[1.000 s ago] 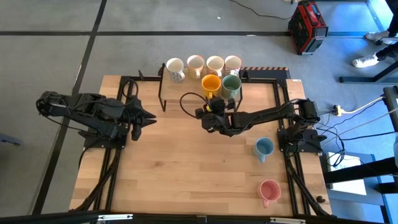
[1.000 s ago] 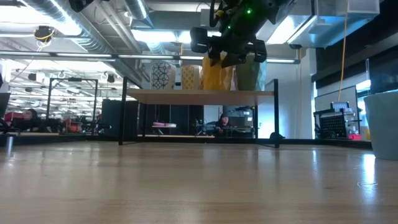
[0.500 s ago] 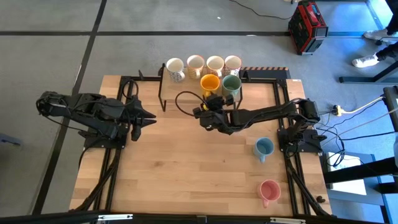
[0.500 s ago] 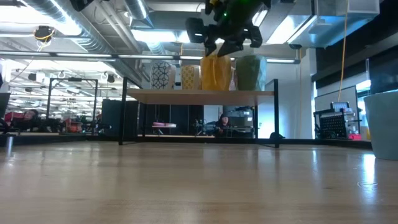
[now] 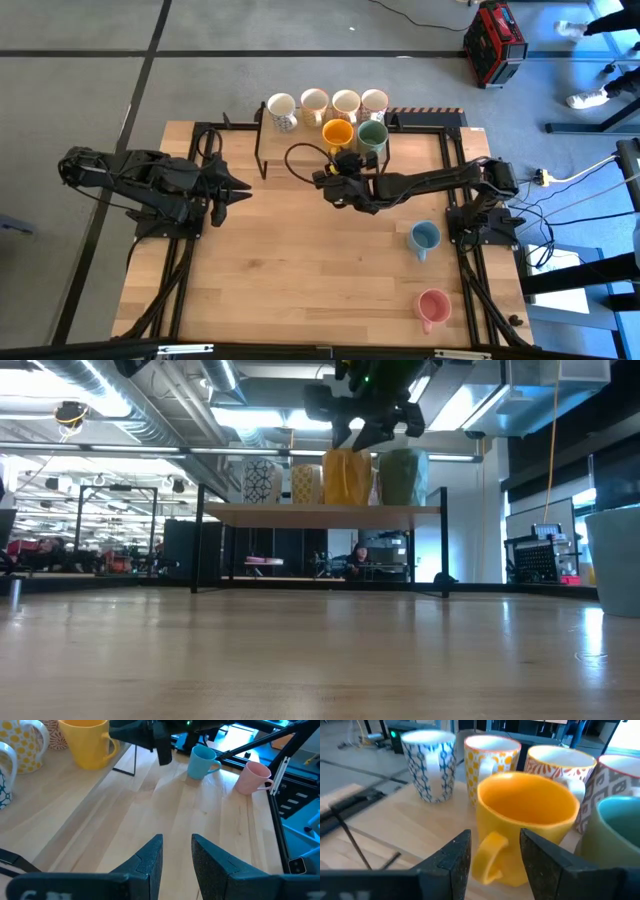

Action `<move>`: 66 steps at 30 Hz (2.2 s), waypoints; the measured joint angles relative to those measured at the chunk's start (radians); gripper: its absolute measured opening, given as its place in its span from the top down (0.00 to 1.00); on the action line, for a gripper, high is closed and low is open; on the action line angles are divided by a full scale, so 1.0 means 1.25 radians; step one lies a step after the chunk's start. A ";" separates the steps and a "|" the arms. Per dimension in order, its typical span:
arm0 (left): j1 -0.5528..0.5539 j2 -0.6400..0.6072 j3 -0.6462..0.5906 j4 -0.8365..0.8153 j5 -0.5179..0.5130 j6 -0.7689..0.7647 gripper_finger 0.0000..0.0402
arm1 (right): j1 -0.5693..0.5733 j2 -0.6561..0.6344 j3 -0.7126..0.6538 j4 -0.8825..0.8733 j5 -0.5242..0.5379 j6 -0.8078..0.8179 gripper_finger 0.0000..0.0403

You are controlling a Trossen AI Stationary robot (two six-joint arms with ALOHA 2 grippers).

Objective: Place coffee mugs
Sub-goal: Put the blue mug on the shelf

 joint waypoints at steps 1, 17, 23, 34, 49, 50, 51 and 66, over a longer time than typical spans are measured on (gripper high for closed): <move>0.000 0.000 0.000 0.000 0.000 0.000 0.76 | 0.000 -0.004 0.000 0.005 0.000 0.000 0.61; 0.000 0.000 0.000 0.000 0.000 0.000 0.76 | 0.012 -0.114 0.000 -0.020 -0.018 -0.086 0.60; 0.000 0.000 0.000 -0.001 -0.001 0.000 0.76 | 0.011 -0.176 0.000 -0.051 -0.119 -0.087 0.45; 0.000 0.000 0.000 -0.001 -0.001 0.000 0.76 | 0.064 -0.321 0.000 -0.278 -0.464 0.032 0.31; 0.000 0.000 0.000 -0.009 0.001 0.021 0.76 | 0.333 -0.331 -0.001 -0.744 -0.505 0.627 0.39; 0.000 0.000 0.000 -0.009 0.002 0.022 0.76 | 0.349 -0.331 -0.001 -0.759 -0.515 0.666 0.40; 0.000 0.000 0.000 -0.010 0.002 0.022 0.76 | 0.365 -0.331 -0.001 -0.775 -0.525 0.705 0.41; -0.001 0.000 0.000 -0.011 0.003 0.042 0.76 | 0.511 -0.331 -0.163 -0.795 -0.762 1.078 0.42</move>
